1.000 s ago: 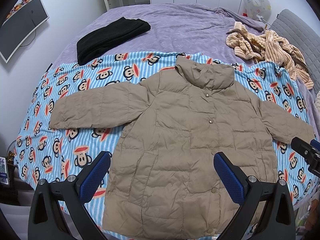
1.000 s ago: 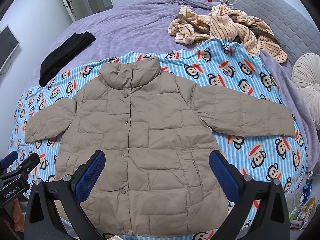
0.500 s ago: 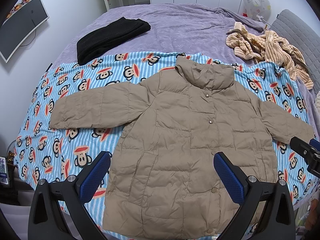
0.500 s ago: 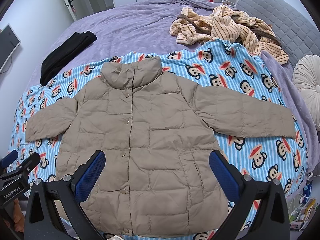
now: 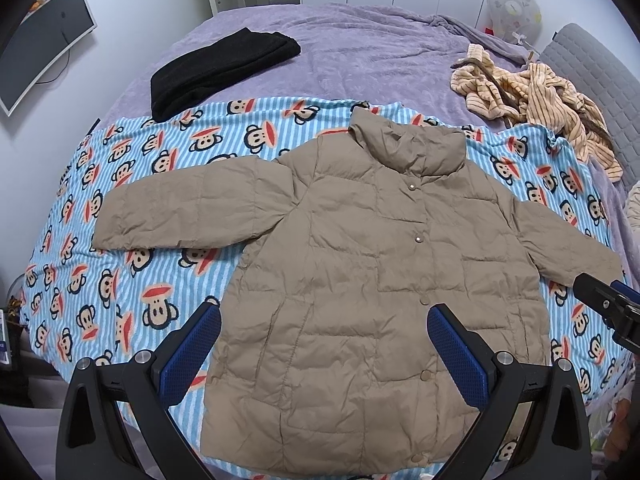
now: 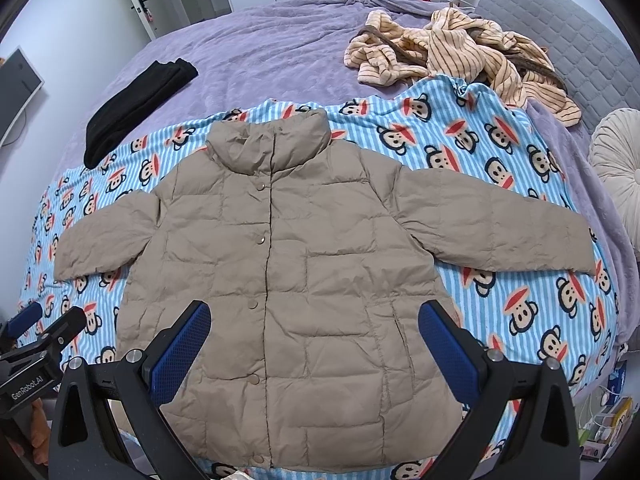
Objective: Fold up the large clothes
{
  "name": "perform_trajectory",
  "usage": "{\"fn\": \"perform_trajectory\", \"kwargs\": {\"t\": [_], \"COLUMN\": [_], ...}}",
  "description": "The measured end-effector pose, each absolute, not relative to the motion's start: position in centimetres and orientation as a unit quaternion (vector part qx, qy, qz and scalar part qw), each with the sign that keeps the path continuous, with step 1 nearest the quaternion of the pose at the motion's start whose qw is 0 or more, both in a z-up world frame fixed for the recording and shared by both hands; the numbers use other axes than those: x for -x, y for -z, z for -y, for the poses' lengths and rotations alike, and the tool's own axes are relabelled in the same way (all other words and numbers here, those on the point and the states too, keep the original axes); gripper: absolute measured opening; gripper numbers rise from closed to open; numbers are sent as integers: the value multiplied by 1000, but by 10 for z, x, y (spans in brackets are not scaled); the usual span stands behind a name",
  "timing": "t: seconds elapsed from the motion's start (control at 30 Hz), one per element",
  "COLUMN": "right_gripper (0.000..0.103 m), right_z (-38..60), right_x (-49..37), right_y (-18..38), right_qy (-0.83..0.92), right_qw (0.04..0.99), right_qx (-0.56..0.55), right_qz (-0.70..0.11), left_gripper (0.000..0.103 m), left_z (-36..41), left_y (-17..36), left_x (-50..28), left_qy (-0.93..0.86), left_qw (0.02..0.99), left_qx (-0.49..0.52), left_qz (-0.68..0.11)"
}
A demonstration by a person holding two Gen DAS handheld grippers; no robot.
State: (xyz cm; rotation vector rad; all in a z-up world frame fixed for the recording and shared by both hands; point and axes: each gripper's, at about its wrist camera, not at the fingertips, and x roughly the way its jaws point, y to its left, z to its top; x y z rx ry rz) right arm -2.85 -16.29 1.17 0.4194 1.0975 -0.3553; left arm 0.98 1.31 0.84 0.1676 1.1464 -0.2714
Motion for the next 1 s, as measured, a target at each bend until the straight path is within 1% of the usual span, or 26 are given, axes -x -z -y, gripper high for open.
{"fn": "perform_trajectory", "kwargs": {"t": [0.17, 0.33, 0.47, 0.6, 0.73, 0.87, 0.93, 1.0], "right_gripper": [103, 103, 103, 103, 103, 103, 103, 103], "right_z": [161, 145, 125, 107, 83, 56, 44, 36], "right_x": [28, 22, 3, -16, -40, -67, -81, -95], "right_y": [-4, 14, 37, 60, 90, 116, 128, 138], "right_qy": [140, 117, 102, 89, 69, 43, 35, 33], "right_qw": [817, 809, 787, 772, 760, 763, 767, 766], "right_qx": [-241, -282, -262, -263, -265, -246, -239, -235], "right_qz": [-505, -502, -549, -572, -590, -596, -595, -597], "left_gripper": [103, 103, 103, 103, 103, 103, 103, 103], "left_z": [-34, -71, -112, -160, -212, -253, -273, -287], "left_y": [2, 30, 63, 102, 146, 193, 214, 224], "left_x": [-19, -43, -74, -110, -150, -189, -206, -221], "left_qy": [128, 118, 95, 70, 59, 11, -2, -9], "left_qw": [820, 805, 802, 801, 800, 794, 784, 782], "left_qx": [-38, 16, 59, 114, 193, 220, 250, 268], "left_qz": [-556, -581, -586, -583, -566, -566, -569, -562]}}
